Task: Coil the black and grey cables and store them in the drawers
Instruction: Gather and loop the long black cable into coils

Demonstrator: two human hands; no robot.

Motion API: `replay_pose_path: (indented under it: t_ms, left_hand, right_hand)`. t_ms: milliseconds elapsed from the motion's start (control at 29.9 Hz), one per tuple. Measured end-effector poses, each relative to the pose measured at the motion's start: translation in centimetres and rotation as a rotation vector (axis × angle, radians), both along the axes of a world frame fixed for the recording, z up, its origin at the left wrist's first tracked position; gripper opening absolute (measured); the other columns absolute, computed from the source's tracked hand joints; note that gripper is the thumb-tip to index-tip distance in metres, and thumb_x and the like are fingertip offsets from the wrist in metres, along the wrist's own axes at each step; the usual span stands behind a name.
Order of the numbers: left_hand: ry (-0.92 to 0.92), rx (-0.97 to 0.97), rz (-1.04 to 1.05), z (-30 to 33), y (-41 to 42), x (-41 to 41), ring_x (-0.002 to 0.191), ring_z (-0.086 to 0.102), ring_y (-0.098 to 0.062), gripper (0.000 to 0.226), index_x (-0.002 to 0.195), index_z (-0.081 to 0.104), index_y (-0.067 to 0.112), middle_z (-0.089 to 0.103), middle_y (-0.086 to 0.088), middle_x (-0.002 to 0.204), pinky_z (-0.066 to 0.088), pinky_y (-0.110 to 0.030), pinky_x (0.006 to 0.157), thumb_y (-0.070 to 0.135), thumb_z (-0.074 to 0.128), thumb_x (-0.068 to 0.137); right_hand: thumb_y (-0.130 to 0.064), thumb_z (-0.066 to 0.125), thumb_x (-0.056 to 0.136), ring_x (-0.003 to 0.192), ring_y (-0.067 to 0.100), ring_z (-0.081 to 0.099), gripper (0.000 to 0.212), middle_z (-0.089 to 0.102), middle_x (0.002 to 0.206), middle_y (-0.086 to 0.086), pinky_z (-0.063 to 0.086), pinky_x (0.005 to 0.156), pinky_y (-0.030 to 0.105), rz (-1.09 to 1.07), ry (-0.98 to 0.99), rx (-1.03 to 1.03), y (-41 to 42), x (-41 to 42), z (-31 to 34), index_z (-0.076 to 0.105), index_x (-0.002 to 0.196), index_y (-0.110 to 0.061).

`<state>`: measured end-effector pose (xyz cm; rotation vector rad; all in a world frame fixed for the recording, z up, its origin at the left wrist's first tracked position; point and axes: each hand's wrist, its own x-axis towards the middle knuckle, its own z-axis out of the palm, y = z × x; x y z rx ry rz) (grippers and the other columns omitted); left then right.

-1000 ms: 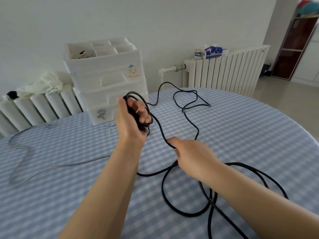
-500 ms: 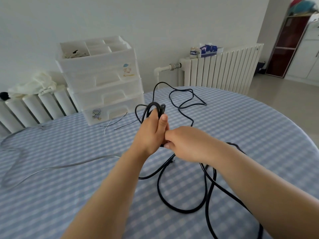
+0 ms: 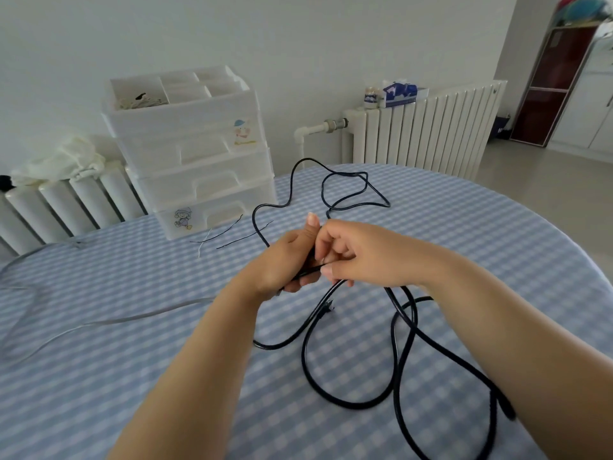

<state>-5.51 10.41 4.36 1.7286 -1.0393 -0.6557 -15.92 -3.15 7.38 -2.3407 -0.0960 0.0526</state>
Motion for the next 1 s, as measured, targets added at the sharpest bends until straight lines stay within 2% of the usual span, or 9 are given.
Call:
replay_pose_path:
  t_ms: [134,234,368,468,635,769,835,902,1002]
  left_hand:
    - [0.055,0.087,-0.131,0.0,0.3,-0.2,0.04,0.017,-0.01,0.063,0.064,0.056,0.018,0.027,0.005,0.048,0.017,-0.019,0.039,0.079,0.048,0.074]
    - [-0.092,0.198,-0.102,0.0,0.0,-0.1,0.042,0.025,-0.011,0.047,0.063,0.042,0.017,0.032,0.007,0.048,0.022,-0.024,0.042,0.047,0.077,0.074]
    - [-0.049,0.092,0.06,-0.2,-0.3,-0.1,0.044,0.025,-0.014,0.038,0.064,0.038,0.014,0.031,0.004,0.048,0.021,-0.027,0.043,0.022,0.064,0.09]
    - [0.058,-0.074,0.144,-0.3,0.1,0.3,0.041,0.025,-0.014,0.038,0.057,0.04,0.018,0.032,0.002,0.045,0.022,-0.024,0.044,0.018,0.06,0.09]
    - [0.547,-0.362,0.08,0.8,0.9,0.9,0.038,0.013,-0.008,0.039,0.052,0.032,0.023,0.023,0.007,0.04,0.012,-0.015,0.036,0.014,0.055,0.082]
    - [0.792,-0.489,0.026,1.3,1.4,1.2,0.038,0.009,-0.007,0.039,0.052,0.031,0.022,0.022,0.011,0.039,0.011,-0.015,0.031,0.017,0.052,0.084]
    - [0.885,-0.527,-0.02,1.1,0.8,0.9,0.037,0.01,-0.006,0.04,0.051,0.032,0.022,0.018,0.01,0.041,0.01,-0.016,0.032,0.02,0.049,0.087]
    - [0.948,-0.566,-0.018,0.7,0.5,0.8,0.036,0.009,-0.006,0.042,0.05,0.032,0.022,0.013,0.009,0.045,0.009,-0.016,0.032,0.022,0.047,0.089]
    - [1.023,-0.596,0.014,0.2,0.3,1.1,0.035,0.01,-0.006,0.044,0.049,0.028,0.022,0.011,0.009,0.045,0.011,-0.015,0.031,0.024,0.047,0.089]
  right_hand:
    - [-0.042,0.065,0.087,0.065,0.008,0.055,0.022,0.063,0.072,-0.008,0.04,0.06,0.026,-0.111,-0.022,-0.29,-0.7,0.4,0.9,0.048,0.095,-0.03]
    - [-0.056,0.069,0.077,0.066,0.009,0.051,0.033,0.057,0.071,-0.01,0.037,0.059,0.025,-0.201,-0.037,-0.4,-1.8,0.6,1.5,0.055,0.084,-0.027]
    - [-0.054,0.059,0.087,0.071,0.008,0.053,0.022,0.059,0.076,-0.011,0.032,0.06,0.022,-0.128,0.009,-0.496,-2.9,0.0,1.5,0.059,0.085,-0.031]
    - [-0.06,0.053,0.087,0.087,0.008,0.055,0.032,0.061,0.094,-0.015,0.034,0.075,0.024,-0.143,0.064,-0.533,-3.6,-0.3,1.2,0.057,0.102,-0.031]
    - [-0.09,0.03,0.063,0.085,0.009,0.055,0.078,0.064,0.086,-0.01,0.03,0.099,0.041,-0.304,0.168,-0.656,-5.8,-0.4,0.7,0.062,0.091,-0.025]
    - [-0.089,0.021,0.066,0.078,0.013,0.056,0.076,0.062,0.071,-0.006,0.025,0.107,0.047,-0.574,0.02,-0.776,-8.4,-0.4,-0.3,0.056,0.074,-0.022]
    - [-0.084,0.03,0.074,0.098,0.02,0.061,0.076,0.068,0.094,-0.004,0.021,0.111,0.046,-0.65,-0.262,-0.857,-8.7,0.0,-1.5,0.063,0.1,-0.021]
    - [-0.074,0.041,0.079,0.12,0.026,0.054,0.081,0.06,0.127,0.006,0.025,0.112,0.043,-0.555,-0.461,-0.814,-8.0,0.3,-2.7,0.048,0.133,-0.014]
    - [-0.068,0.033,0.086,0.111,0.028,0.061,0.087,0.046,0.143,0.013,0.051,0.085,0.037,-0.378,-0.499,-0.727,-5.9,0.7,-4.0,0.028,0.147,-0.007]
